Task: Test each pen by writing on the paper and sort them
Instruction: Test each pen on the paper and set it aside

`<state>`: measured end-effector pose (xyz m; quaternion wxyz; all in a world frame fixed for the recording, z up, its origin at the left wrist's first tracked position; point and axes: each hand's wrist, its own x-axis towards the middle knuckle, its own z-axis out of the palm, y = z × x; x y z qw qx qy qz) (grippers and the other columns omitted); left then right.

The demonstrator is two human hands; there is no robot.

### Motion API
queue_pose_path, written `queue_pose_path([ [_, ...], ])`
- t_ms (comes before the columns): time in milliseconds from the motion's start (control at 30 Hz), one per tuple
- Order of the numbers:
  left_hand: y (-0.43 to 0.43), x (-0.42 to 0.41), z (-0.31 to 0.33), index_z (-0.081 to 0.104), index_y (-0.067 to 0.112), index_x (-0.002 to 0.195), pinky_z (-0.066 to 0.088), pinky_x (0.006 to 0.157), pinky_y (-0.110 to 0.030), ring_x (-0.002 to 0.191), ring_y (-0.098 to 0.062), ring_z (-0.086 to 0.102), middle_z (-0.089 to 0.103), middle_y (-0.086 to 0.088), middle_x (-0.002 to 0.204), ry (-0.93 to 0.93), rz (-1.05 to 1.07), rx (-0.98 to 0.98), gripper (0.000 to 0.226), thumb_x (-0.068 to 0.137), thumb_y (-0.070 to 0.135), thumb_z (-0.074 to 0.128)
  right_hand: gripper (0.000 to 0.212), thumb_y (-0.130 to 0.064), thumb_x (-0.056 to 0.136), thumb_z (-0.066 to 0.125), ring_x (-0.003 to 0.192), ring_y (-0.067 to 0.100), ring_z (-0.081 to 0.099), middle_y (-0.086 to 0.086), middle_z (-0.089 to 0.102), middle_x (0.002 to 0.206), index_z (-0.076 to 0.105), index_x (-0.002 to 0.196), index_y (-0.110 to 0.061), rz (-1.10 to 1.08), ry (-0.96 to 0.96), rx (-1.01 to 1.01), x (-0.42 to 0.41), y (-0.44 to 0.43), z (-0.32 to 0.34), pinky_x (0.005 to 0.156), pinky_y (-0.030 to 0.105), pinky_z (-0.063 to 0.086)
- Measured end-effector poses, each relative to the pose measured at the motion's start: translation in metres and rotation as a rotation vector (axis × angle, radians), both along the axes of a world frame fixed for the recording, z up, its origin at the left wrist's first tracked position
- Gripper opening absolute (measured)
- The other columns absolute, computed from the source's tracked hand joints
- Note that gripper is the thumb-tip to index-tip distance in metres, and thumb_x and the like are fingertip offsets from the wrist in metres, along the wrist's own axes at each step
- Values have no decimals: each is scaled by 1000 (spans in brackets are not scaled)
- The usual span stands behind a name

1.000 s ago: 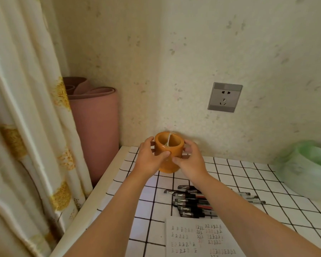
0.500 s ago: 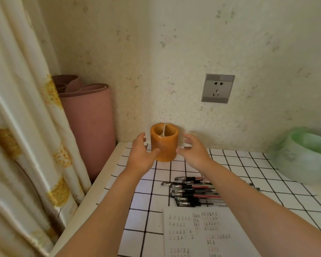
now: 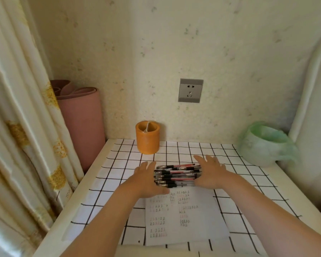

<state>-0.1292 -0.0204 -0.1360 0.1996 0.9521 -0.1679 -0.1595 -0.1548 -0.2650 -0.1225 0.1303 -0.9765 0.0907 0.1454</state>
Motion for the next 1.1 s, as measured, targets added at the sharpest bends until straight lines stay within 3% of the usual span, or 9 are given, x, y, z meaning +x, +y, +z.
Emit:
queue_pose_path([
  [67, -1, -5, -7, -8, 31, 155, 13, 119, -46, 150, -22, -8, -12, 1, 163, 43, -9, -23, 115, 76, 60, 71, 105, -47, 78, 65, 151, 37, -12, 10, -6, 166, -3, 157, -37, -53, 44, 51, -1, -4, -6, 121, 55, 3],
  [100, -3, -6, -11, -9, 32, 155, 11, 120, -45, 150, -21, -10, -15, 1, 163, 41, -17, -38, 112, 80, 57, 70, 104, -50, 74, 64, 151, 38, -6, 11, 2, 165, 2, 157, -37, -63, 56, 70, -2, -4, -6, 121, 55, 8],
  [200, -8, -2, -15, -9, 35, 155, 13, 120, -42, 151, -20, -7, -17, 2, 163, 15, -33, -69, 99, 89, 43, 65, 71, -46, 67, 63, 132, 33, 41, 8, 52, 132, 49, 136, -36, -33, -26, 170, 0, -3, -9, 109, 48, 40],
  [300, -13, 7, -12, -5, 37, 155, 13, 120, -42, 151, -22, -6, -14, 2, 163, -18, -75, -47, 94, 91, 37, 64, 42, -19, 77, 66, 99, 15, 64, -4, 69, 106, 66, 118, -28, 47, -89, 284, 4, 9, -9, 87, 31, 56],
  [433, -18, 15, -12, -4, 36, 155, 3, 122, -48, 150, -24, -11, -12, 0, 163, -95, -156, 78, 93, 88, 37, 60, 47, -9, 79, 66, 98, 15, 65, -6, 70, 108, 64, 122, -29, 139, -142, 296, 11, 23, -13, 90, 33, 56],
  [567, -29, 20, -24, -4, 36, 155, -4, 121, -48, 150, -21, -11, -9, 2, 164, -138, -217, 116, 93, 85, 54, 55, 70, -8, 83, 62, 133, 20, 47, 1, 46, 148, 42, 148, -23, 87, -218, 348, 17, 24, -8, 109, 34, 42],
  [633, -31, 23, -27, -3, 36, 155, -6, 121, -47, 150, -20, -9, -6, 3, 164, -164, -229, 127, 90, 87, 60, 50, 71, -12, 86, 59, 145, 26, 29, 9, 33, 157, 35, 152, -20, 21, -216, 230, 21, 14, -10, 118, 41, 28],
  [800, -28, 30, -24, 5, 31, 156, 7, 120, -40, 146, -21, 5, 11, 4, 160, -198, -225, 91, 86, 88, 59, 49, 37, -14, 90, 56, 124, 31, 42, 14, 45, 128, 54, 127, -14, -61, -135, -26, 19, -3, -27, 99, 36, 45],
  [1100, -5, 41, -21, 20, 35, 152, 22, 113, -40, 135, -21, 23, 28, 5, 148, -195, -161, 120, 77, 85, 59, 50, 54, 10, 86, 56, 122, 23, 56, 7, 62, 131, 63, 132, -18, 139, -312, 220, 32, 29, -22, 103, 24, 41],
])
